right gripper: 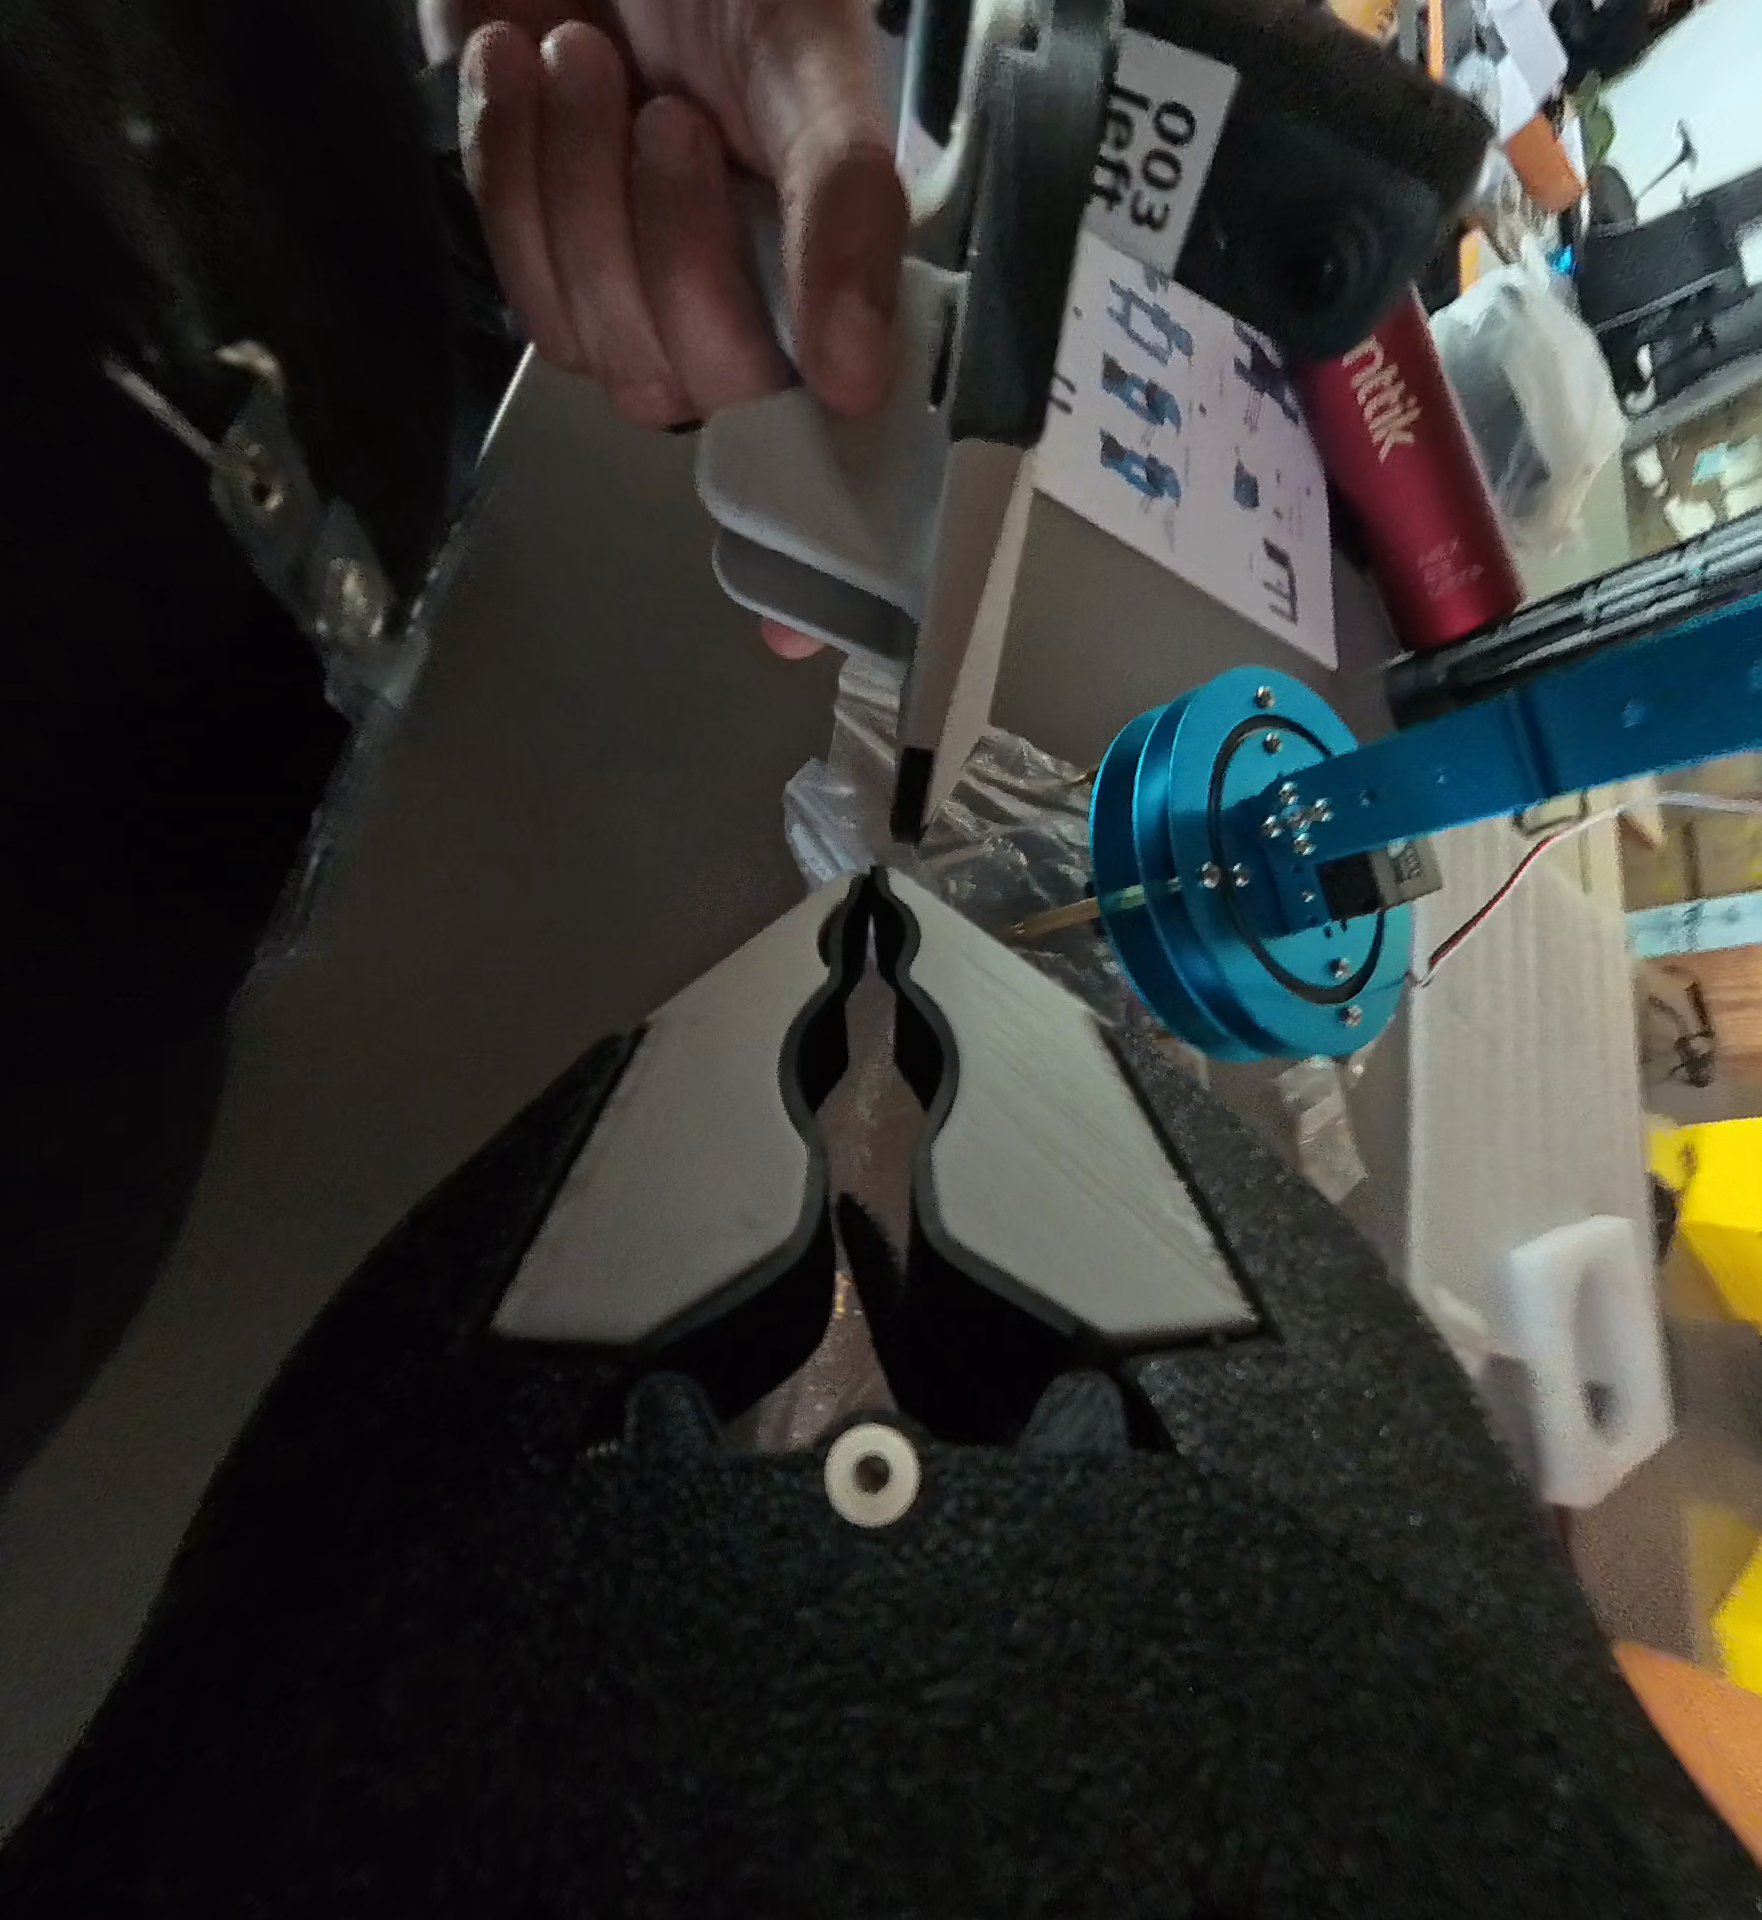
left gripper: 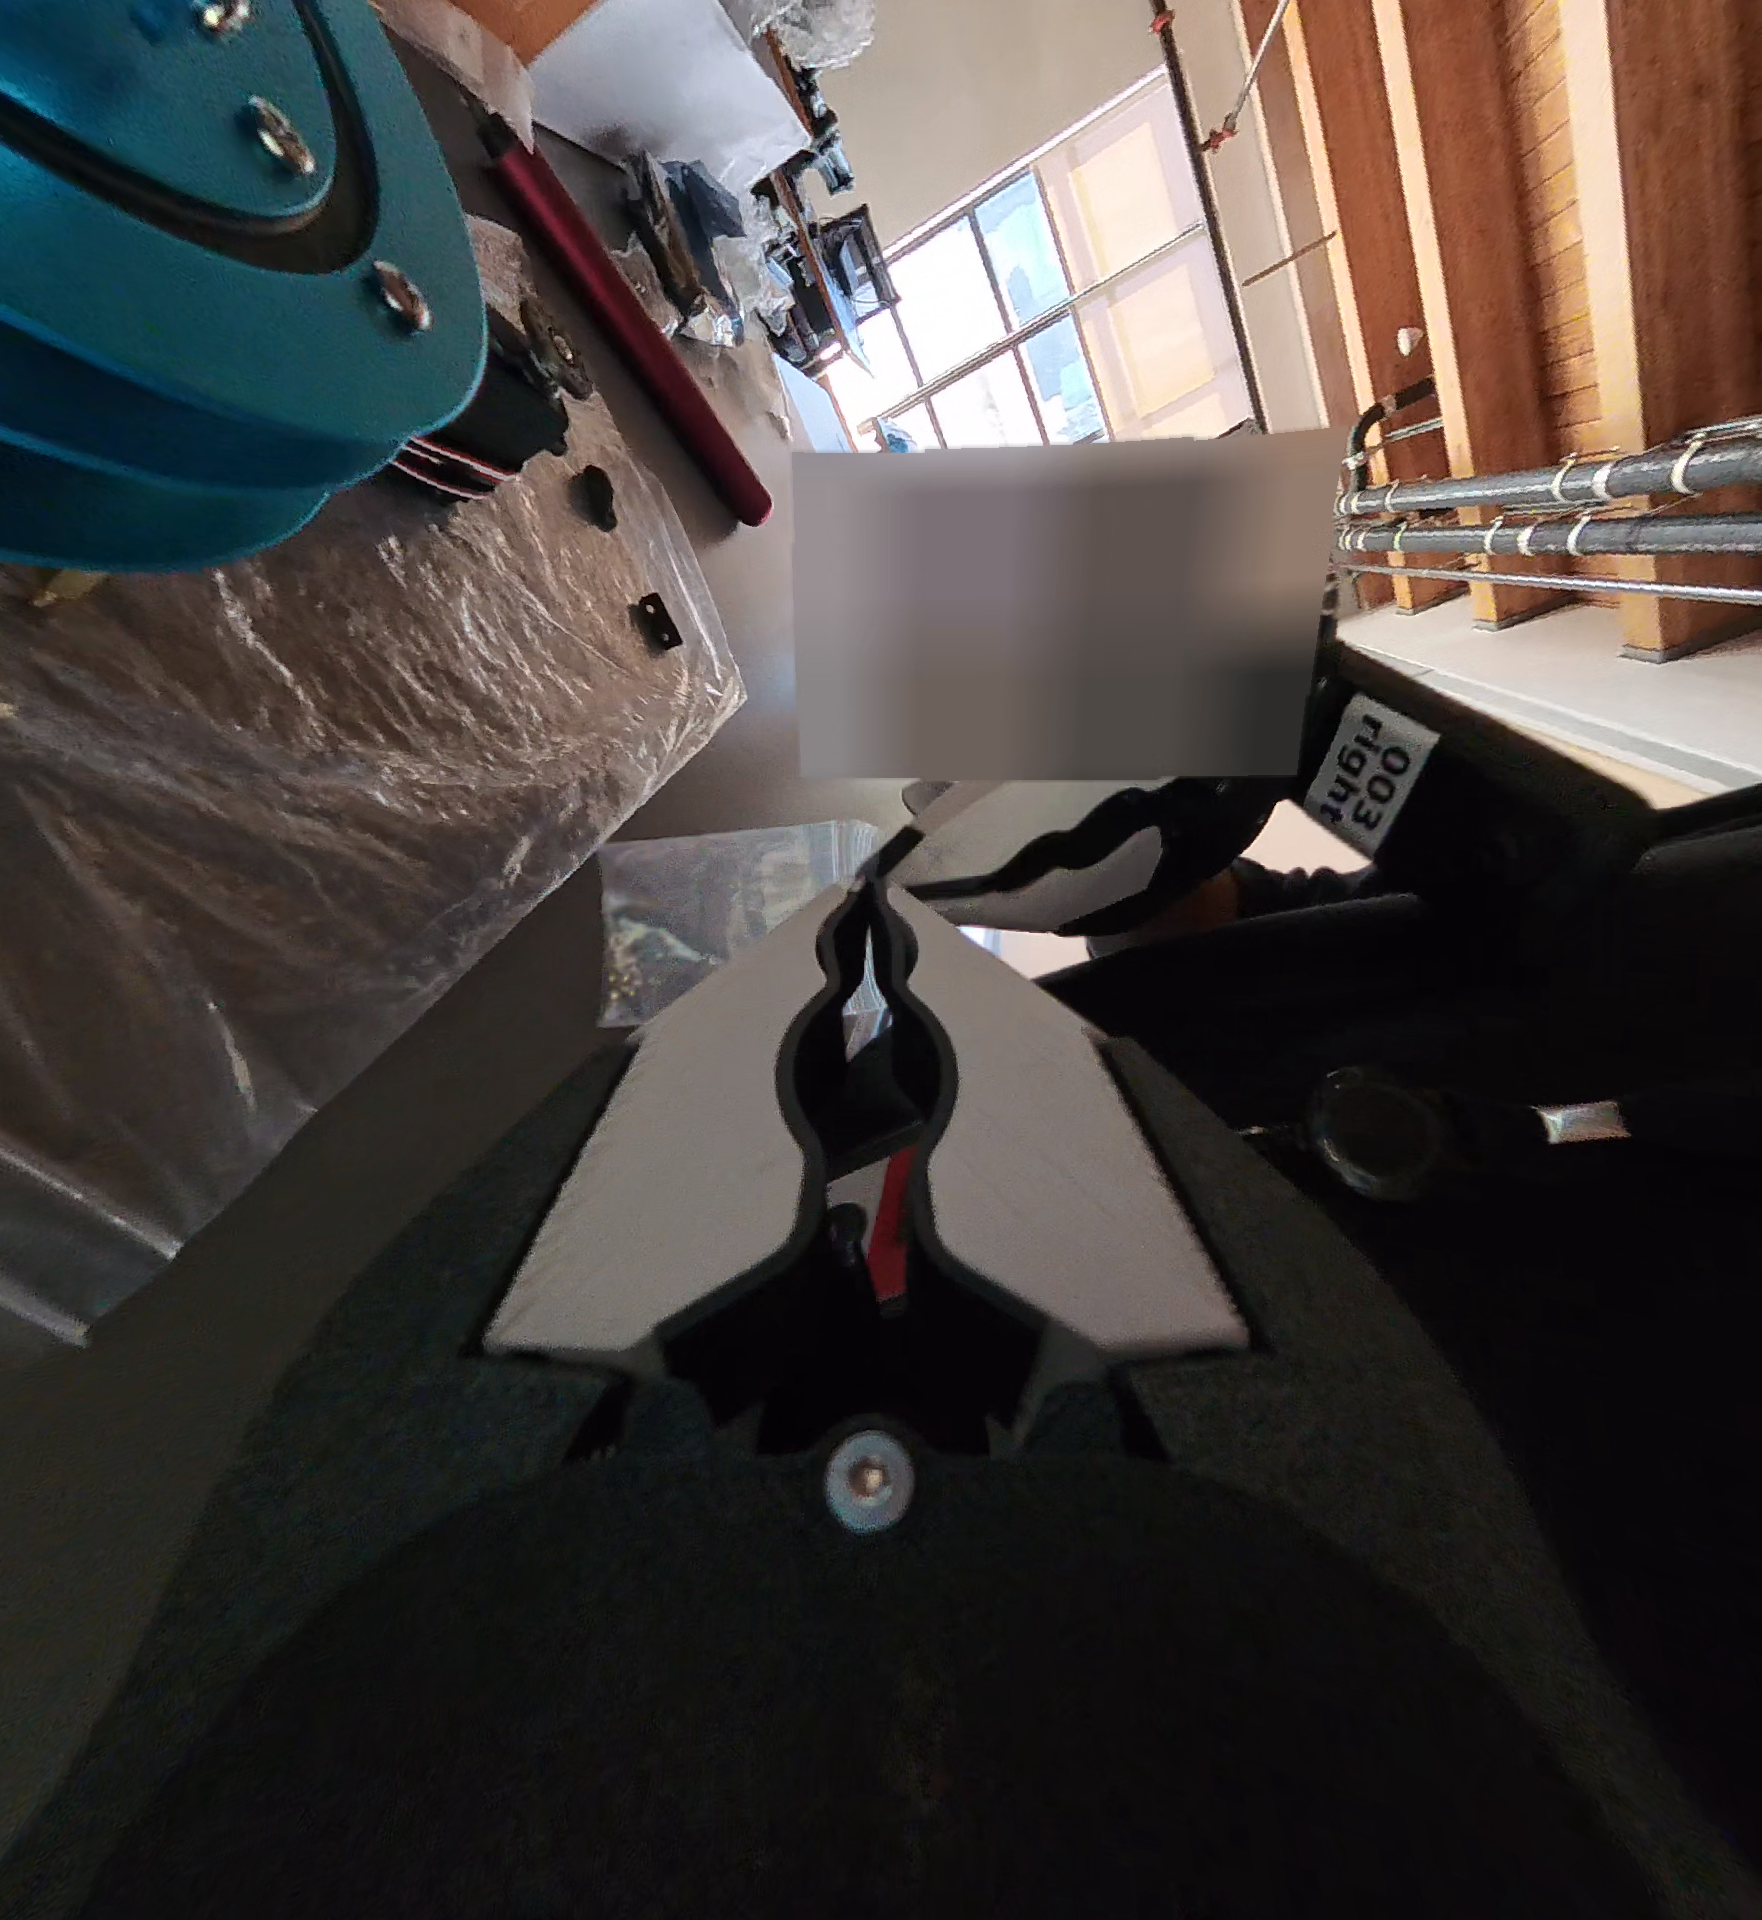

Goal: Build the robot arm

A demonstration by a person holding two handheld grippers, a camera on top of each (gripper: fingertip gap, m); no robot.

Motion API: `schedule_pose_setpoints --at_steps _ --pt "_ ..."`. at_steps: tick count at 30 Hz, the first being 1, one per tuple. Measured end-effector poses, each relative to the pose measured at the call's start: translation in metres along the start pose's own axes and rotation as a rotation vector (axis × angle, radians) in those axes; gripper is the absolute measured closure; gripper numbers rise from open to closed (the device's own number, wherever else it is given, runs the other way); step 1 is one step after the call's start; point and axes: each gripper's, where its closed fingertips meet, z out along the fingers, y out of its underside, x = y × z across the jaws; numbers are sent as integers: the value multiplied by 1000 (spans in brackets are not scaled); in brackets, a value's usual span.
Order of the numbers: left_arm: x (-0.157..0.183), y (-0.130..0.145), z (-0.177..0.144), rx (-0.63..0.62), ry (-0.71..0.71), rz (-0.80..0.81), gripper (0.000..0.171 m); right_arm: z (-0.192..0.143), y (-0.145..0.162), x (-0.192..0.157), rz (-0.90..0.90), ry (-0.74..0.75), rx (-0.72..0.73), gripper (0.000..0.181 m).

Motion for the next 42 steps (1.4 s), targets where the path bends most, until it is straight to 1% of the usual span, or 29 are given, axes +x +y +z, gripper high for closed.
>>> schedule_pose_setpoints --at_steps 1,3,5,6,7,8,9,10,11,12,13,14,15,17,19,21,23,28,33,37,40,42 --pt "-1 0 1 3 -9 6 171 1 0 0 62 -9 12 181" --pt "-4 0 3 8 -28 9 171 2 3 -4 249 -78 23 178" --pt "-6 -2 3 28 -34 4 171 -1 3 -3 462 -144 70 163" --pt "-6 -3 3 39 -32 3 171 -3 3 -3 573 -187 94 159" --pt "-6 -4 3 48 -34 1 171 -3 7 -3 695 -218 94 159" --pt "-6 -5 2 55 -35 -2 171 -1 16 -3 833 -241 70 155" --pt "-6 -6 1 67 -34 -5 171 1 23 -7 981 -272 40 144" --pt "-5 -8 0 80 -27 -10 171 3 26 -13 1121 -316 29 139" --pt "-4 -9 0 90 -17 -17 171 3 24 -17 1236 -365 61 143" --pt "-3 -10 0 97 -13 -19 171 0 13 -14 1327 -400 164 146" --pt "-3 -10 0 98 -13 -17 171 -4 0 -10 1401 -435 284 154" --pt "-3 -9 1 97 -7 -17 171 -6 -8 -9 1458 -468 354 154" --pt "-2 -9 2 100 -1 -20 171 -6 -10 -8 1496 -478 386 151" --pt "-1 -8 3 105 13 -33 171 1 -4 -7 1524 -413 383 149" --pt "-2 -7 4 106 16 -42 171 0 -5 0 1549 -380 442 150" --pt "-1 -5 5 104 29 -54 171 -4 -8 6 1596 -387 516 150" --pt "2 -5 7 104 49 -64 171 -6 -9 7 1613 -405 555 153" --pt "12 -7 10 99 102 -72 171 -11 -7 12 1627 -408 633 171" --pt "23 -11 9 112 193 -118 171 -20 -13 16 1637 -458 742 177" --pt "30 -12 6 122 247 -152 171 -23 -15 17 1616 -459 759 181" --pt "26 -9 6 112 199 -124 171 -19 -12 14 1588 -411 687 181" --pt "19 -11 5 126 127 -85 171 -16 -4 16 1615 -363 647 181"
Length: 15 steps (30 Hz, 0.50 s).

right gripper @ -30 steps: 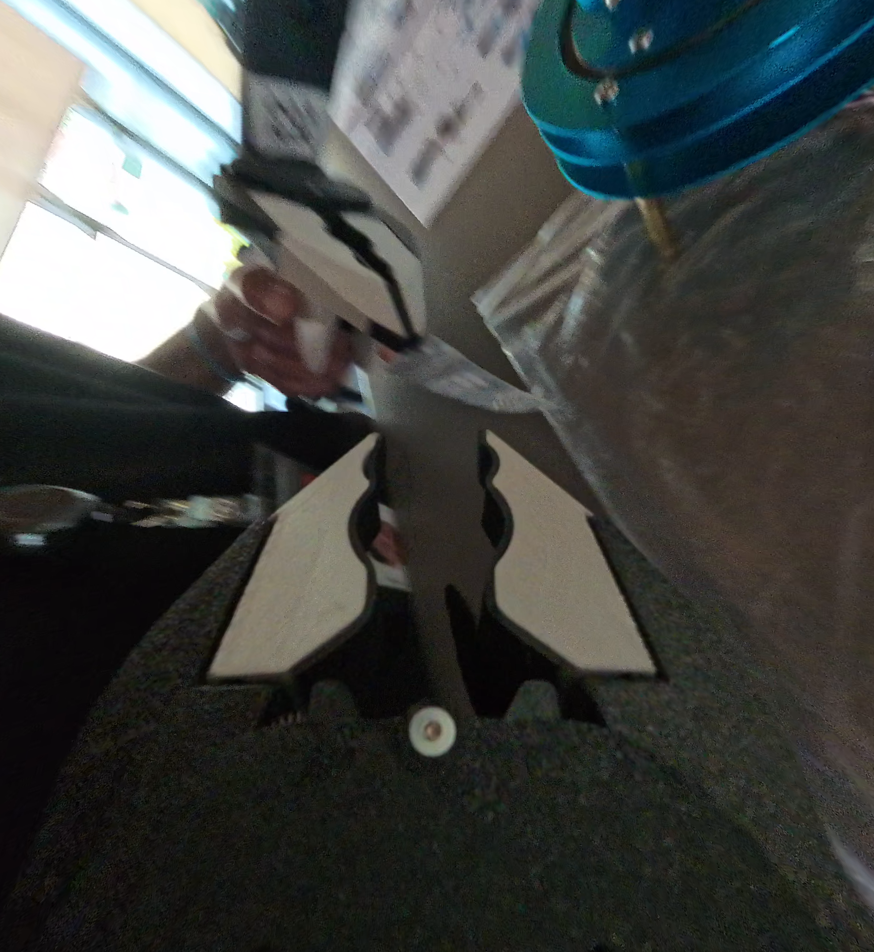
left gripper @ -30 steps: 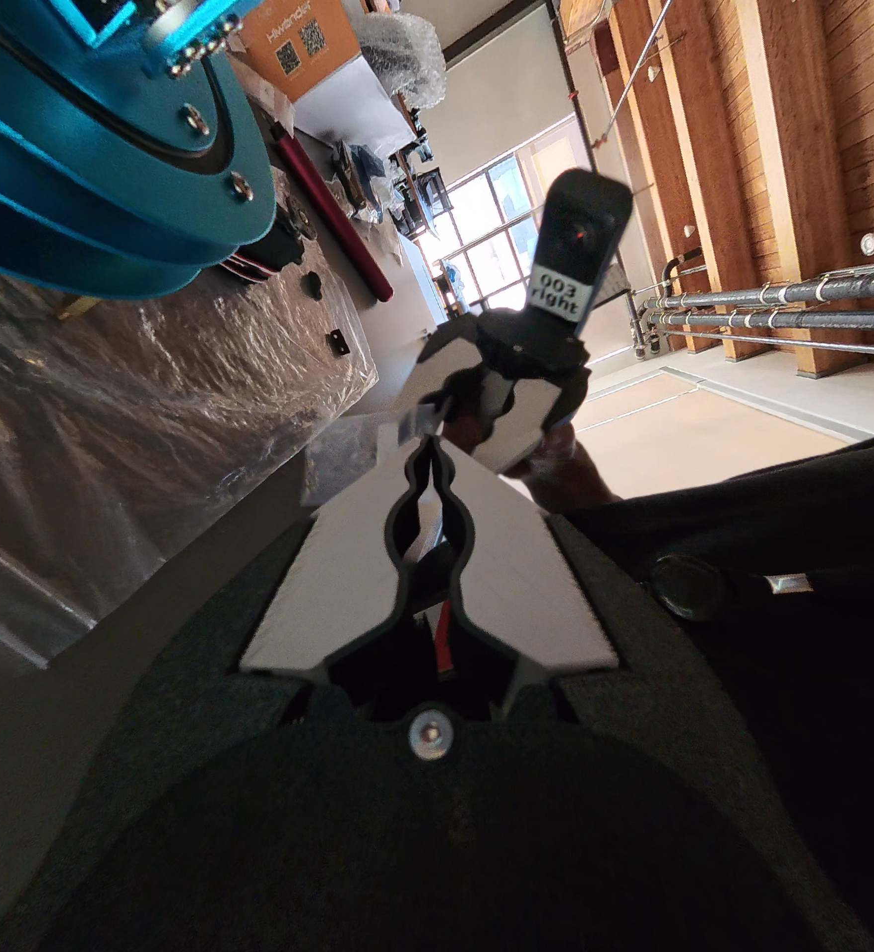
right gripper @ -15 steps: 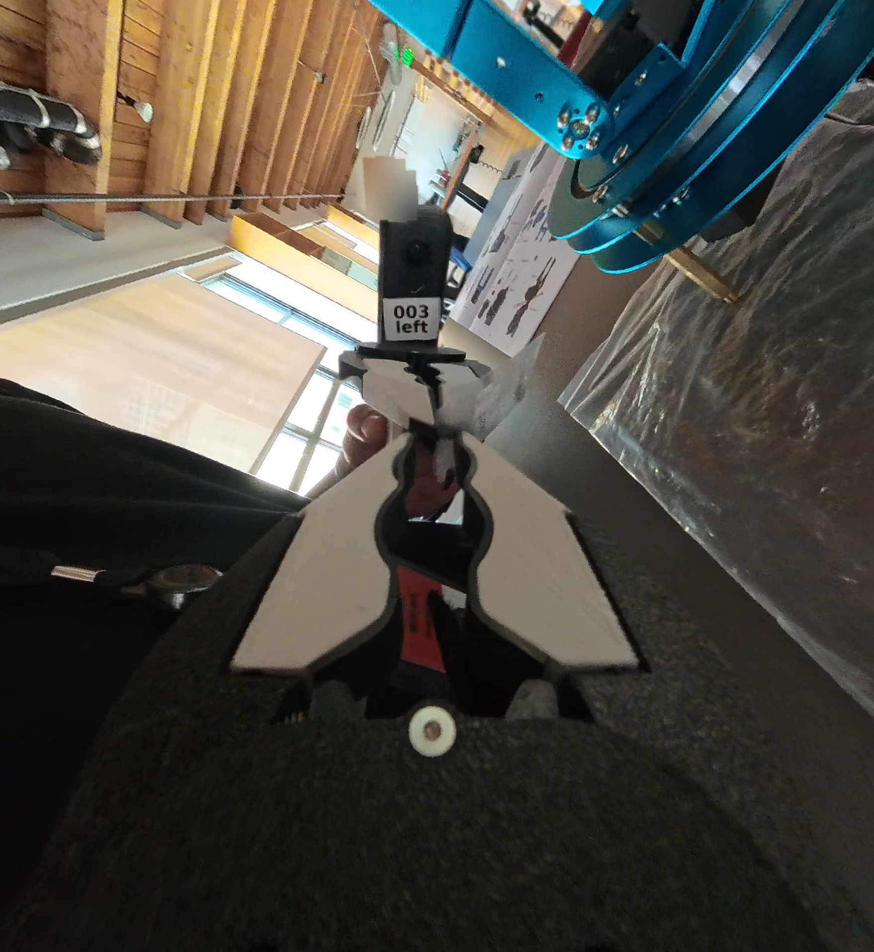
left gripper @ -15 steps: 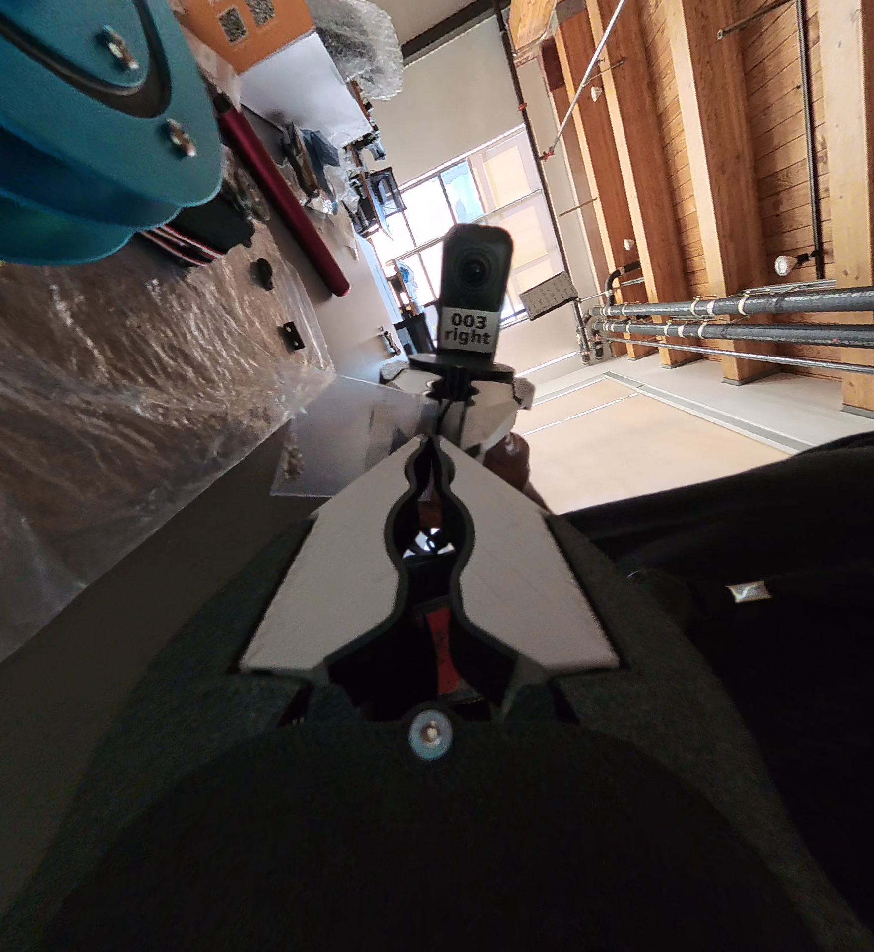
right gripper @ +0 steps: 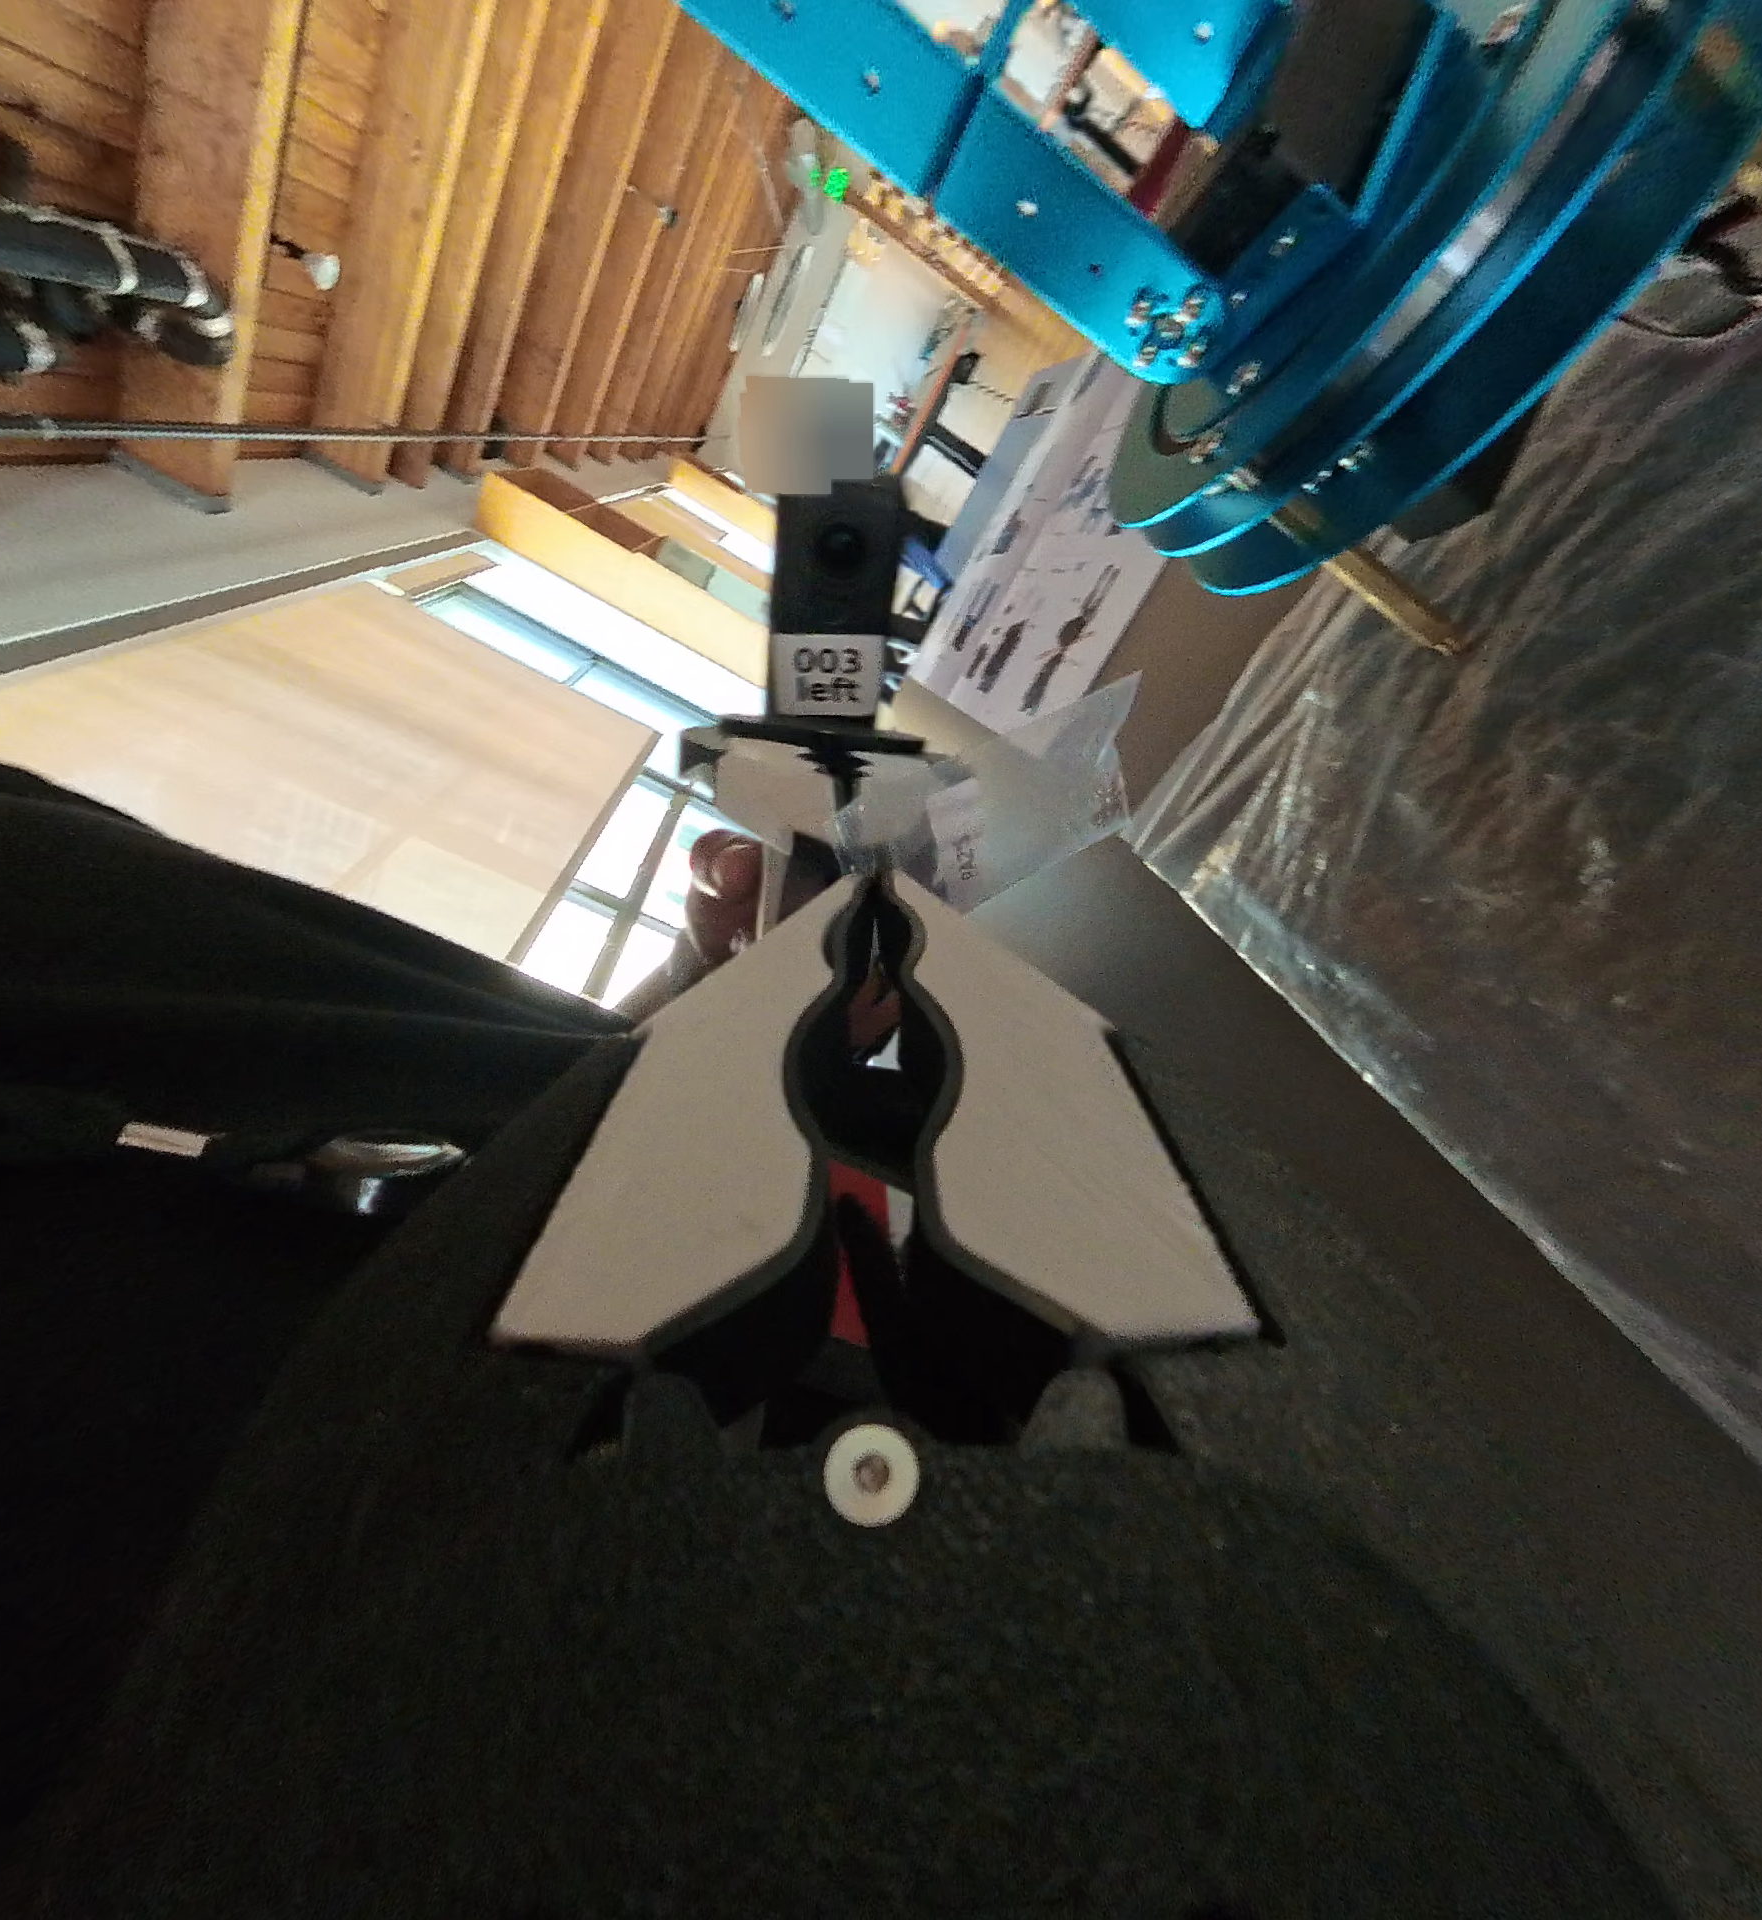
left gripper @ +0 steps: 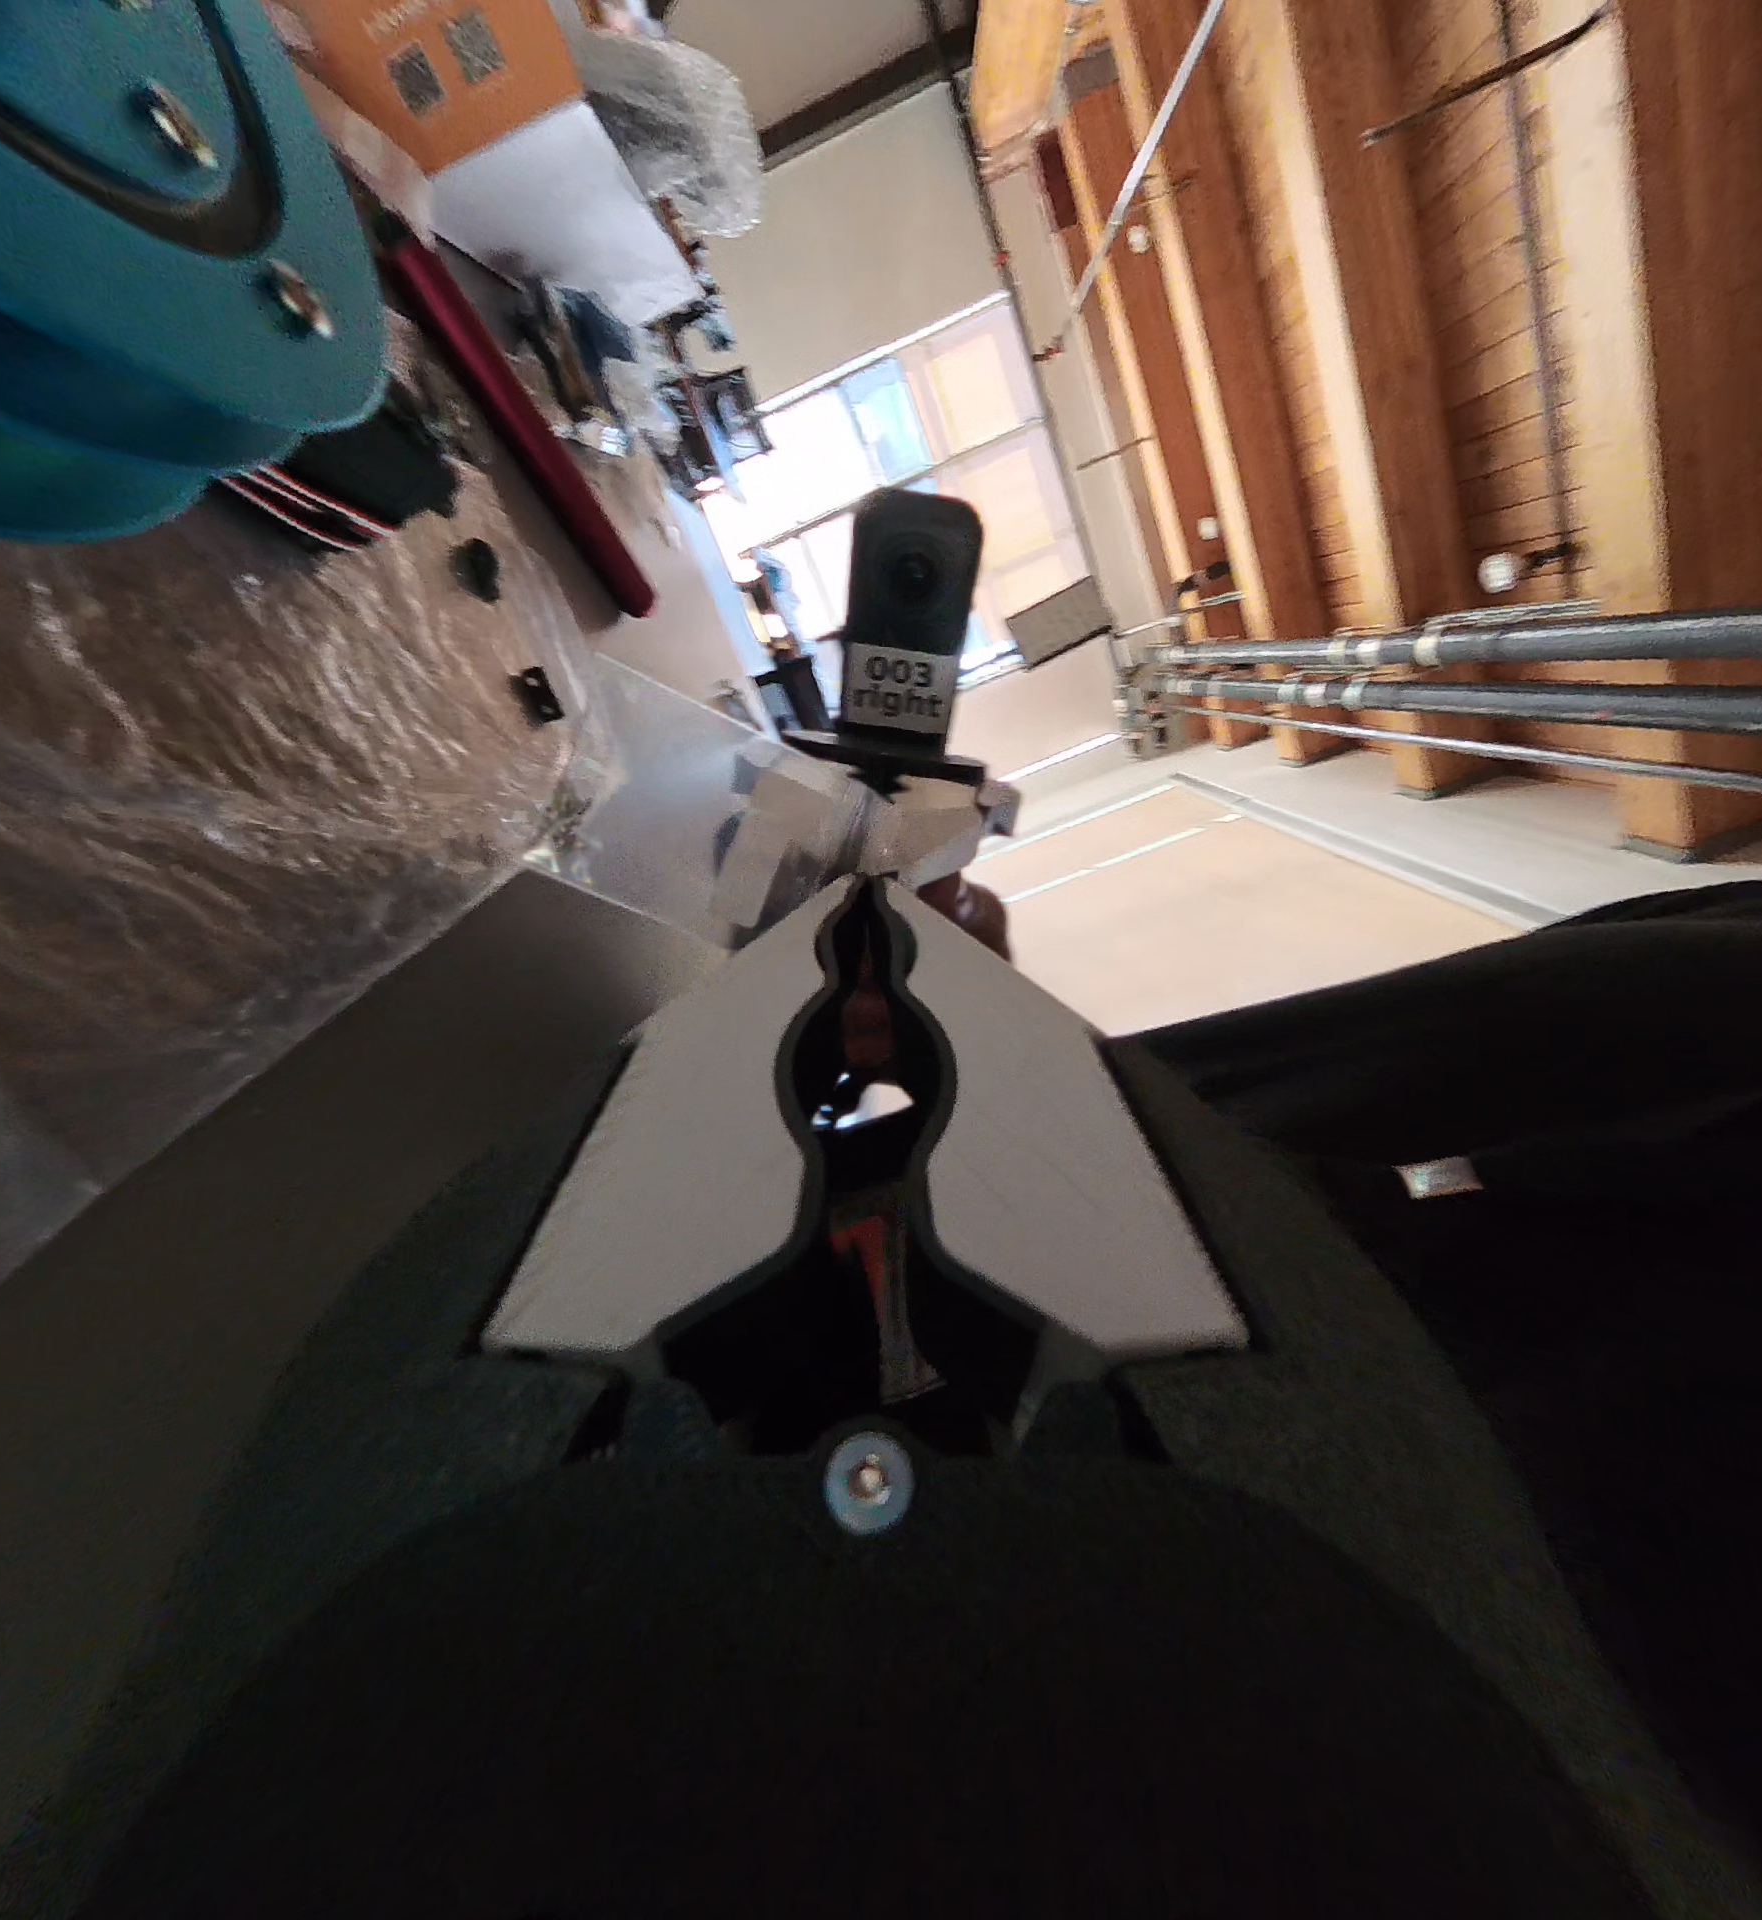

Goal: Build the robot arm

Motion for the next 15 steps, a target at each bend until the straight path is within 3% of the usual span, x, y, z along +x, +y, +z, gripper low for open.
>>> schedule_pose_setpoints --at_steps 1,3,8,10,15 --pt "-4 0 -1 -4 -48 39 171 -1 0 3 9 21 1 181" --pt "-12 4 -3 -31 -138 119 145 -2 1 6 11 41 -10 181" --pt "-5 16 4 -120 -158 245 145 4 6 -4 22 2 -40 181" --pt "-4 18 6 -133 -164 266 158 6 8 -4 26 5 -49 181" --pt "-10 20 4 -133 -193 277 162 5 11 1 2 52 -68 181"
